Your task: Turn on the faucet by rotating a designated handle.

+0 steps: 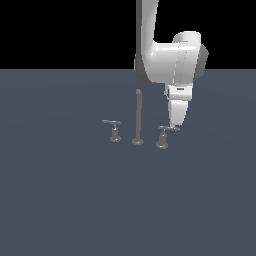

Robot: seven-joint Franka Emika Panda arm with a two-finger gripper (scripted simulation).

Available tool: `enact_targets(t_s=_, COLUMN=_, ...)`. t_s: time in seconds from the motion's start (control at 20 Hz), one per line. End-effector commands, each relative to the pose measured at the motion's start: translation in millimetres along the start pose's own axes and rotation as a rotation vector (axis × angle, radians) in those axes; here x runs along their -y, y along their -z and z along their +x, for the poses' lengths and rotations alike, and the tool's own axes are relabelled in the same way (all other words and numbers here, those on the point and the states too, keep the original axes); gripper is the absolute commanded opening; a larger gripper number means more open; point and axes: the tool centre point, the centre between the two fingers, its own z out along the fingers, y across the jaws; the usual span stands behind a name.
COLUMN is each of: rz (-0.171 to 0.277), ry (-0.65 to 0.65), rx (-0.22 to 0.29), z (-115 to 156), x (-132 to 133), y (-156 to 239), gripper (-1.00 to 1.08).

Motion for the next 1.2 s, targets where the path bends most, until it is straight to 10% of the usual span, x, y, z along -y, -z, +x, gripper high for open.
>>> enact_targets(t_s=0.0, rz=0.000, ry=0.000, rx=0.000, z=0, x=0, y=0, gripper=-1.00)
enact_targets(t_s=1.15, rz=0.004, ry=0.001, rx=0.000, z=12, x=-57, y=0, gripper=-1.00)
